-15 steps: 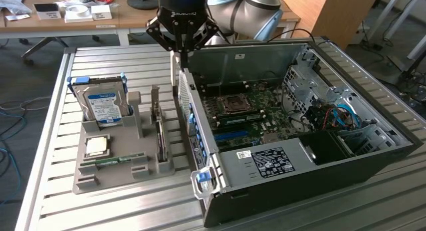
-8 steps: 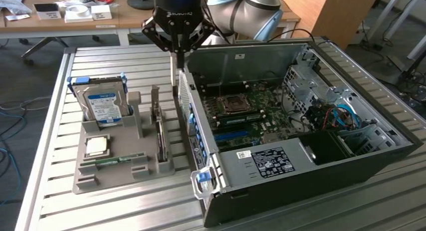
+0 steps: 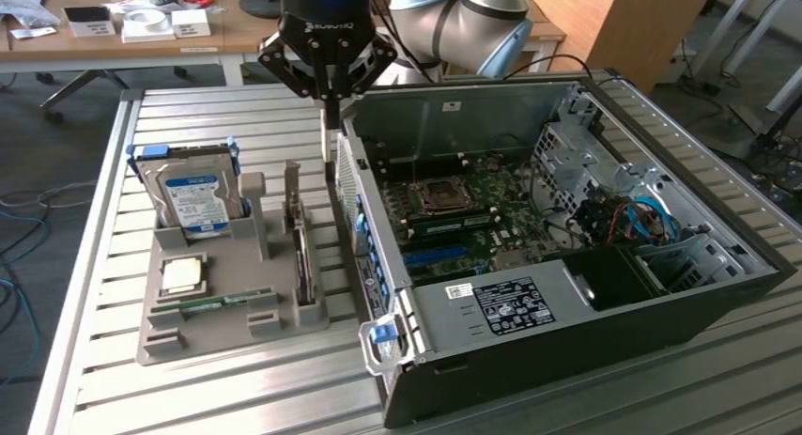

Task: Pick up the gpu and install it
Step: 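Reach for the gpu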

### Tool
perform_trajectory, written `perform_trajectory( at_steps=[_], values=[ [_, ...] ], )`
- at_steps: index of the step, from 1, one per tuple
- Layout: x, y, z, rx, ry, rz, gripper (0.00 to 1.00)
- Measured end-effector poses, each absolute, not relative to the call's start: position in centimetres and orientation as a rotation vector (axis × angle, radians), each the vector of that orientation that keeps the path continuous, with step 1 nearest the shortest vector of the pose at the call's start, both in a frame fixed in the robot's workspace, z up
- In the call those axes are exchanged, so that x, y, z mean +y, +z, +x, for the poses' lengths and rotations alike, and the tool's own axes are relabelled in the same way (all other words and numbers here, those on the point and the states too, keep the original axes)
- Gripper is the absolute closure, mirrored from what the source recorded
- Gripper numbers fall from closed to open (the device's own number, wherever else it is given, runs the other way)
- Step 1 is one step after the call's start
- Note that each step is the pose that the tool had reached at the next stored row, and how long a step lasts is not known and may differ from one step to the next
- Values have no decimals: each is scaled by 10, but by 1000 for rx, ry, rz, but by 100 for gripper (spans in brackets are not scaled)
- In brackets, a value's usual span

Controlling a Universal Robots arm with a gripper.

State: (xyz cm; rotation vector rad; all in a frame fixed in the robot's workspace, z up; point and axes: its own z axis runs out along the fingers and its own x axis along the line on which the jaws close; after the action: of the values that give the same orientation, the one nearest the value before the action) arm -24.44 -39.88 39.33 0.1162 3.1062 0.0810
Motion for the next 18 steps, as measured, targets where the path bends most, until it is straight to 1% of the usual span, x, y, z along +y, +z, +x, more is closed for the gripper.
perform_trajectory(
  at_steps=[18],
  values=[
    [-399,393,-266,3105,81,116,89]
  ],
)
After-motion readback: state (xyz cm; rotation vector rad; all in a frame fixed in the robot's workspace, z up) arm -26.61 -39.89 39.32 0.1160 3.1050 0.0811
